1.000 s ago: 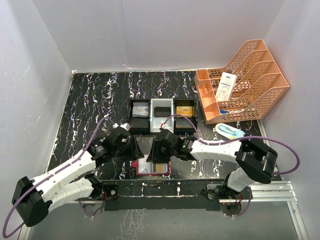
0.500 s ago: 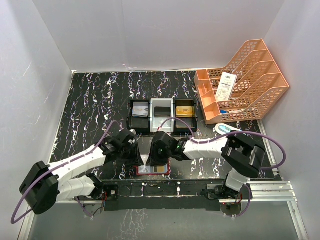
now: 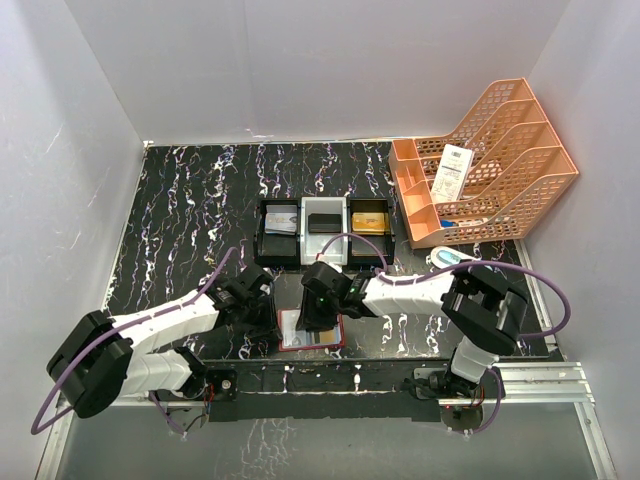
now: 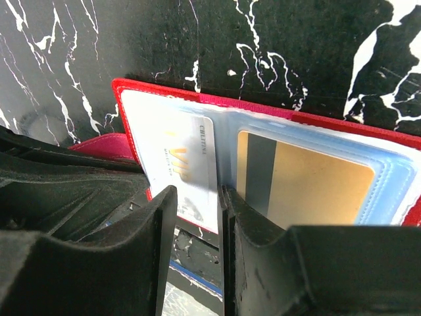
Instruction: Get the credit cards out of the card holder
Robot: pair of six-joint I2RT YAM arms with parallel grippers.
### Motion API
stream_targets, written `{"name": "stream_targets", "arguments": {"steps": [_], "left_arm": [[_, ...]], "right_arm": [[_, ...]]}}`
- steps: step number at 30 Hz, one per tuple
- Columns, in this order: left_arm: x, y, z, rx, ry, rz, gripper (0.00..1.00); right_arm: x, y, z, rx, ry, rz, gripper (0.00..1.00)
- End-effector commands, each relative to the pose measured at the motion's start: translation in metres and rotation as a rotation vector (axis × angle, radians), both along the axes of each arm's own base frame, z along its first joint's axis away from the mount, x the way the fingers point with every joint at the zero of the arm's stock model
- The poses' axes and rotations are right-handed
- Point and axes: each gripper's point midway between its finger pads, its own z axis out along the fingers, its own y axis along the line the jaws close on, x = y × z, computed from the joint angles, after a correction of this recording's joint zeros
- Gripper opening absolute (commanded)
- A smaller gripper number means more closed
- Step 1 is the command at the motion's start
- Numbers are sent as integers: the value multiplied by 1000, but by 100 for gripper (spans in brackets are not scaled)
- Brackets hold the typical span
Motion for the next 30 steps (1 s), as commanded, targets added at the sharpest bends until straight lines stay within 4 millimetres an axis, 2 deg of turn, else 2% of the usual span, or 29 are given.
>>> {"name": "stream_targets", "arguments": {"steps": [1, 7, 15, 19, 22, 25, 28, 30], "left_arm": [[-7, 7, -9, 38, 21, -18, 10], [-5, 5, -9, 33, 17, -22, 10], [-6, 6, -12, 38, 21, -22, 9], [-5, 8, -11, 52, 19, -13, 9], [2, 8, 2, 46, -21, 0, 14], [15, 3, 27, 20, -95, 18, 23], [26, -2, 48, -14, -159, 28, 32], [30, -8, 57, -48, -184, 22, 35]], "right_arm": [[9, -2, -2, -51, -34, -9, 31], [-2, 15, -3, 57, 17, 22, 31], [-4, 36, 27, 241, -4, 42, 26], [-4, 37, 30, 266, -3, 39, 25], [-1, 28, 22, 199, -8, 12, 25], [2, 19, 17, 139, -15, -12, 28], [3, 18, 20, 137, -26, -14, 29], [4, 21, 27, 156, -38, -6, 31]]}}
